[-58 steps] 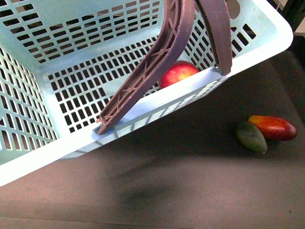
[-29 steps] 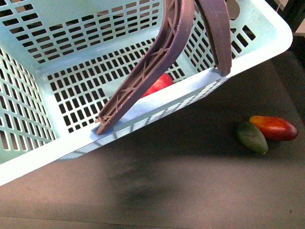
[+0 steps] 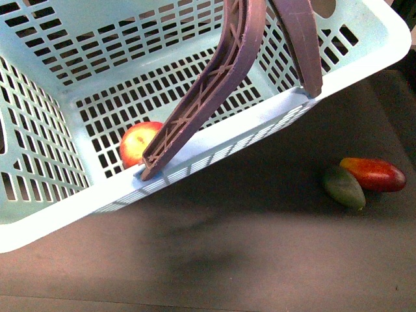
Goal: Pick apple with right arm and hold basket with left
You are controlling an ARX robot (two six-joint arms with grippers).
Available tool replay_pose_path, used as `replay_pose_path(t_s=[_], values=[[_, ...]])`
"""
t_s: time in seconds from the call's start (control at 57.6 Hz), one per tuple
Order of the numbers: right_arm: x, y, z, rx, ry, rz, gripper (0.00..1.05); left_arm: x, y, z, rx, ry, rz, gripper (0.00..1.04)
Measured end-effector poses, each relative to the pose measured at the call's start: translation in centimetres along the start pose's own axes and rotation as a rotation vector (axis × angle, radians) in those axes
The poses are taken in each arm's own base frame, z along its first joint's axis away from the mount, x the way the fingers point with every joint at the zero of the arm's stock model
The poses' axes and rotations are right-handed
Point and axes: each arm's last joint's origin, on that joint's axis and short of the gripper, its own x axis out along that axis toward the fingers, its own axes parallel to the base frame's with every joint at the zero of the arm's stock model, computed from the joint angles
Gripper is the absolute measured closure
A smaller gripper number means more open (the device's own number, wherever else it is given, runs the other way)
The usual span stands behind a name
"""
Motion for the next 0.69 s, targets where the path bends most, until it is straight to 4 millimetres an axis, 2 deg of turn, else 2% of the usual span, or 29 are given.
replay_pose_path(t_s=[0.695], values=[[-1.8,0.0,-0.1,0.0,-0.028,0.0,1.03,0.0,0.0,0.0,-0.003,0.004,-0.003,0.9]])
